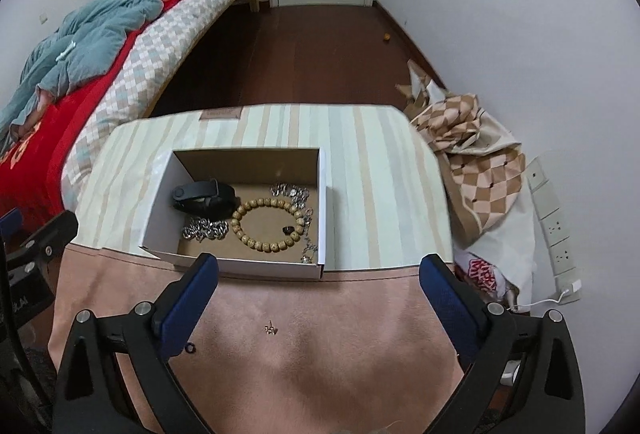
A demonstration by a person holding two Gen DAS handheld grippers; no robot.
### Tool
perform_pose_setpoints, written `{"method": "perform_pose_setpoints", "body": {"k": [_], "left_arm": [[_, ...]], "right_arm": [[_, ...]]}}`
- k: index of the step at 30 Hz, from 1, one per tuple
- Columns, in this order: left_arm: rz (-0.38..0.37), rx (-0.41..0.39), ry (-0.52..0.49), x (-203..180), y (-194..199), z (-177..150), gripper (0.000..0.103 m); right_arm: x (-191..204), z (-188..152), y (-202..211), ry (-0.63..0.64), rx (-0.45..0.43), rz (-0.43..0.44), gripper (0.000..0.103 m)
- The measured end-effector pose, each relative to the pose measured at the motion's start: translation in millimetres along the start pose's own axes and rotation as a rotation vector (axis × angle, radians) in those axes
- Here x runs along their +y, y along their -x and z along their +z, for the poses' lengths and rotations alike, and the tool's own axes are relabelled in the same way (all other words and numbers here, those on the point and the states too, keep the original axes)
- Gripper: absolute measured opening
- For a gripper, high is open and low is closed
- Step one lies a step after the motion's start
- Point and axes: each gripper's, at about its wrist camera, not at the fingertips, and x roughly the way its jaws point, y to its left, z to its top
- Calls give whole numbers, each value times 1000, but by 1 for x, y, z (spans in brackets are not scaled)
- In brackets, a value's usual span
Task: Organize jewelry
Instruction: 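Open both tools over the box, dropping ring and earring, then lift out, then grasp the second black ring with the left tool while the right tool grasps the other earring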
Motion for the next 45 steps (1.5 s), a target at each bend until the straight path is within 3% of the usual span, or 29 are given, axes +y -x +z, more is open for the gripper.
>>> {"method": "perform_pose_setpoints", "body": {"k": [7,11,14,18,21,23,25,35,39,45], "left_arm": [[-4,-21,4,4,25,-9,103],[19,-4,3,7,22,-25,103],[60,47,1,9,2,-44,103],[119,127,-8,13,-39,-71,103],[143,190,-9,18,-68,-87,103],[157,218,-9,20,-81,-96,103],[161,236,-12,21,-89,-102,103],[152,274,-19,23,-105,-112,103],[119,280,-29,14,-104,-114,103],[33,269,-68,-21,-92,-119,103]], "right_arm": [[0,-8,44,-14,-65,2,102],[0,-20,48,-23,-54,17,102],[-1,-36,33,-30,-19,34,102],[0,-67,-12,-40,51,100,102],[3,-88,-45,-37,66,101,101],[8,-98,-64,-26,61,114,93],[14,-106,-82,-8,72,121,71],[31,-119,-110,21,27,143,52],[33,-119,-111,39,8,119,9],[8,-117,-92,-28,-16,133,9]]}}
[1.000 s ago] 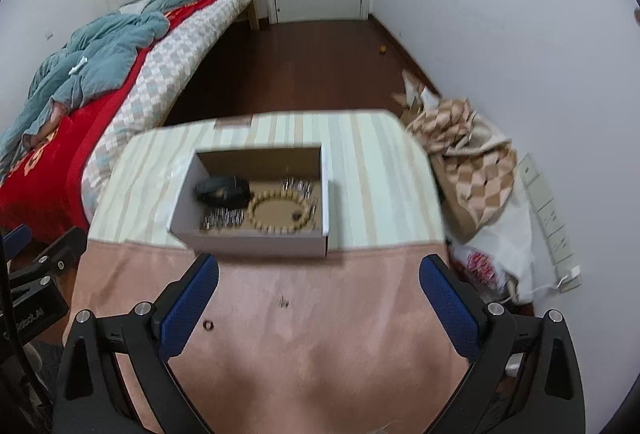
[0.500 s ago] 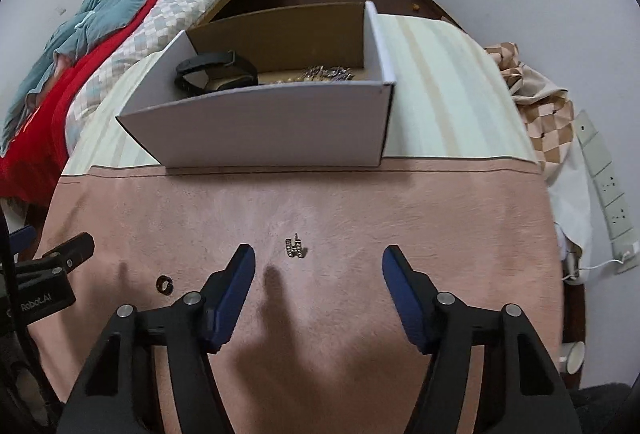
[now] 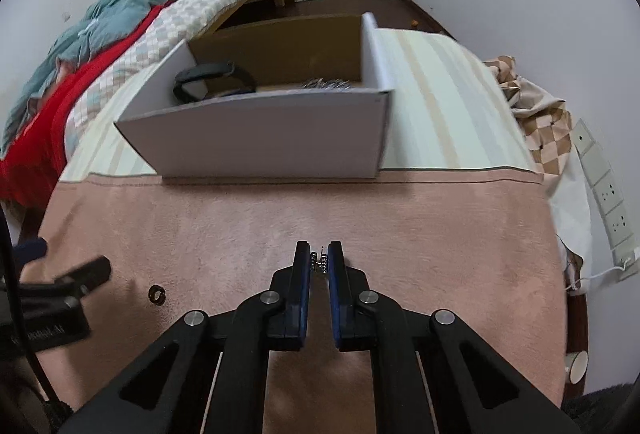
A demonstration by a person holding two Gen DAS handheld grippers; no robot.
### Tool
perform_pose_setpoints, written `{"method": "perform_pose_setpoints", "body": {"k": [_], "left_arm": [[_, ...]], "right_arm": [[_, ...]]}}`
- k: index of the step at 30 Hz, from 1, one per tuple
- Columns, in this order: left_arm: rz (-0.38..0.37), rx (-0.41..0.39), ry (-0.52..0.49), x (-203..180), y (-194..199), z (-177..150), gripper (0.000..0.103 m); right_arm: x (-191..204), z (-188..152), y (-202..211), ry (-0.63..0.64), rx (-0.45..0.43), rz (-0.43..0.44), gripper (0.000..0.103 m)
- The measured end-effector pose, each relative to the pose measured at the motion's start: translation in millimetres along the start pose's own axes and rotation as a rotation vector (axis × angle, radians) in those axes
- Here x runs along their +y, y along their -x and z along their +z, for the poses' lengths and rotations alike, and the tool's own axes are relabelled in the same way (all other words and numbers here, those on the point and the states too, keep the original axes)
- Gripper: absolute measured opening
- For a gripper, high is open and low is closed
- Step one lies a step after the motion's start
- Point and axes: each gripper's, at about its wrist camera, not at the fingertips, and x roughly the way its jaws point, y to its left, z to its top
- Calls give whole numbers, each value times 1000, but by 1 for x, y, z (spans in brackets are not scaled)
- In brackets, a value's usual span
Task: Organize jewelry
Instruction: 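Grasp the second black ring with the left tool while the right tool grasps the other earring, then carry the black ring and earring into the white box with both tools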
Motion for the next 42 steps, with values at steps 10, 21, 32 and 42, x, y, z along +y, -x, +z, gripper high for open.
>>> {"method": "perform_pose_setpoints", "body": {"k": [10,21,32,42], "left_arm": [[-108,-17,-83,-48,4,-6,80],[-137,-6,-105,-53,-2,-10,15],[-144,-25,-107,-50,-2,-10,10],[-150,-68,-85,-40,17,2,10]], "right_arm": [[-30,-2,33,-67,-34,-39,9],[-38,-7,31,-83,-30,-63,9],[-38,-8,31,-85,-34,-62,9],[-34,-5,37,-91,-39,-51,9]]}}
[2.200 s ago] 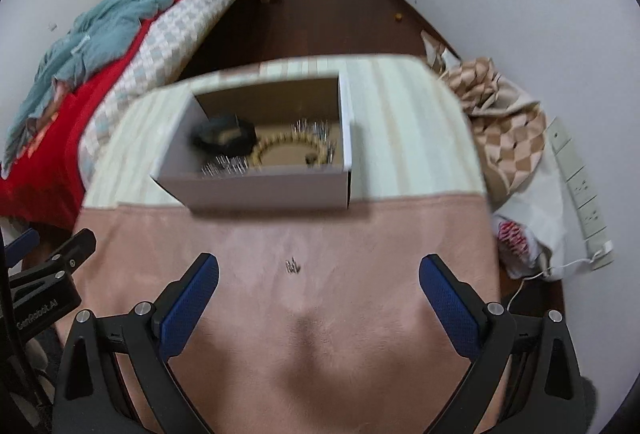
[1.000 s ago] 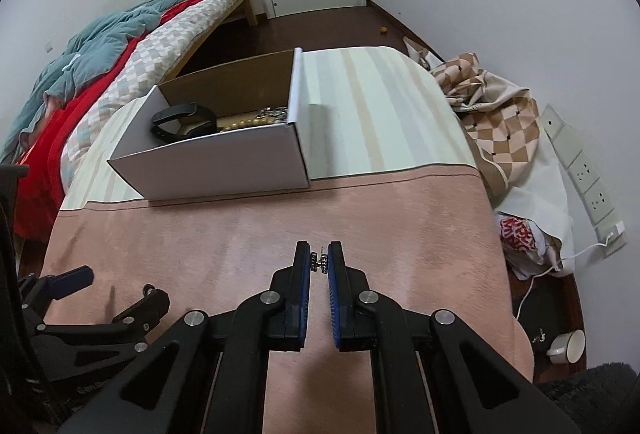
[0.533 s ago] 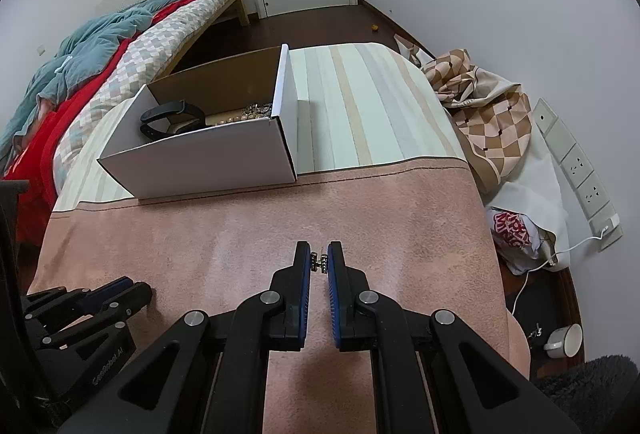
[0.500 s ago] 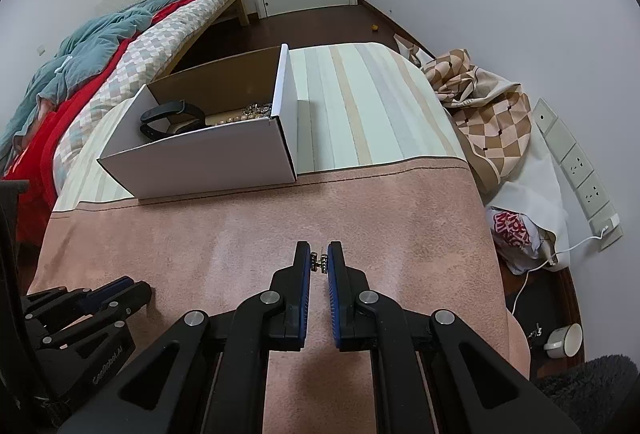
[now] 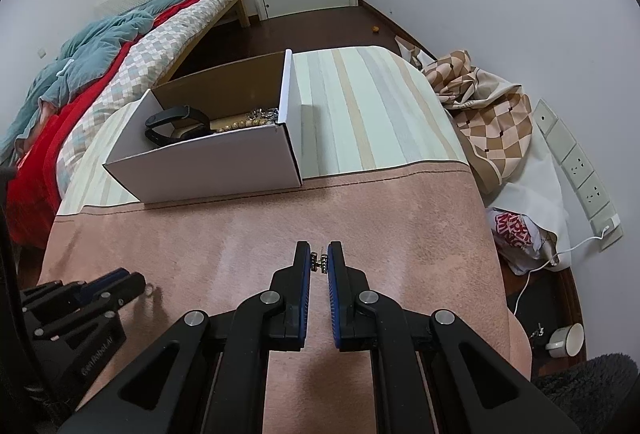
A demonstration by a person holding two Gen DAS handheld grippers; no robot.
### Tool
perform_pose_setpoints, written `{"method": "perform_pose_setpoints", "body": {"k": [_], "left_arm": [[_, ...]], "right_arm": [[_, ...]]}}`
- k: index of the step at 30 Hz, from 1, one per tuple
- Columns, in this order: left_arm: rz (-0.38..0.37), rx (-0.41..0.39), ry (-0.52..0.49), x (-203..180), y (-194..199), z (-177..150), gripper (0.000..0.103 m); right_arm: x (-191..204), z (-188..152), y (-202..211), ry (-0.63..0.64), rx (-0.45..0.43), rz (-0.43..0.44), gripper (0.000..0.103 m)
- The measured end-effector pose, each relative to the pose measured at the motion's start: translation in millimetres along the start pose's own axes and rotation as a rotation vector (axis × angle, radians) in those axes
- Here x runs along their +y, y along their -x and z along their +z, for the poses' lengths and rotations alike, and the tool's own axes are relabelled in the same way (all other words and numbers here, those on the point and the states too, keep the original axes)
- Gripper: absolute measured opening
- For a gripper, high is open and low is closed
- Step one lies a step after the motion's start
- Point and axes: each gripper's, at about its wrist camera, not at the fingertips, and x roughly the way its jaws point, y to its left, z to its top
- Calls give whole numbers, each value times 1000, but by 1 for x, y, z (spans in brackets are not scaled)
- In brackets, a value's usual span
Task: Organize jewelry
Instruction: 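Carry the black ring and earring into the white box with both tools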
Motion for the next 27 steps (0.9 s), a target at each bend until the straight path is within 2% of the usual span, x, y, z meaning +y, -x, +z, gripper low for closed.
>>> {"method": "perform_pose_setpoints", "body": {"k": [12,23,27], "left_arm": [[-36,-108,-2,2,45,45,10],[-54,-164,3,11,54,104,10],[-83,-139,14,16,41,130,10]], "right_arm": [[14,27,21,-1,-43,53,9],[36,96,31,63,-115,101,9],[36,126,12,49,-83,165,9]]}}
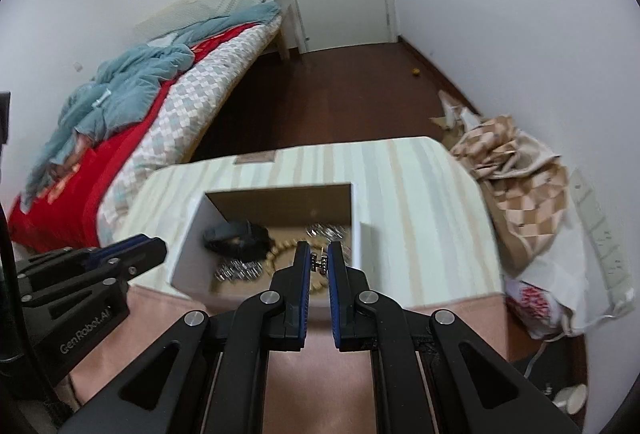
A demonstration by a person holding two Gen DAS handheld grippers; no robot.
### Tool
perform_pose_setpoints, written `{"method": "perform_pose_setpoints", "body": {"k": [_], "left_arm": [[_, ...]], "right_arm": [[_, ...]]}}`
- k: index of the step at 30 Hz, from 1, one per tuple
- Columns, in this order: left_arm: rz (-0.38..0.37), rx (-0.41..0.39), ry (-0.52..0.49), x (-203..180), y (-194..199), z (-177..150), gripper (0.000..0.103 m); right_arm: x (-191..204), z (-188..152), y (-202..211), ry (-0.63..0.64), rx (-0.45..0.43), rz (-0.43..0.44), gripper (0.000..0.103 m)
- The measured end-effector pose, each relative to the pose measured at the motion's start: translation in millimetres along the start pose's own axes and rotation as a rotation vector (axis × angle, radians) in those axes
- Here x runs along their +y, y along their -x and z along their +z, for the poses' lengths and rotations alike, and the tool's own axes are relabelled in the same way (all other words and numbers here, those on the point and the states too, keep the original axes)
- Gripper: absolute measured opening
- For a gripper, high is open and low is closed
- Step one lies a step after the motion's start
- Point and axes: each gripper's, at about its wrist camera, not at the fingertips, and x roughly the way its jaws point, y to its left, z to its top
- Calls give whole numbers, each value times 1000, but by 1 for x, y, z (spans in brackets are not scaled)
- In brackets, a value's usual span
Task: Organize jewelry
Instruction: 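Carry the black ring and earring into the white box with both tools, then open both tools inside the box and lift them out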
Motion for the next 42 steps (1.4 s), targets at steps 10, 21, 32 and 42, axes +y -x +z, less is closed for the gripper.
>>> {"method": "perform_pose_setpoints", "body": {"k": [10,21,32,42], "left_arm": [[-33,94,-2,6,-44,28,10],[2,111,13,1,-46,37,14],[91,58,15,9,-20,30,100],[175,14,40,16,10,1,103]], "right_arm": [[-19,32,-69,-58,155,132,9],[-23,29,-90,-52,249,125,13],[-23,24,-55,-41,204,6,68],[-18,7,-18,38,175,-219,101]]}}
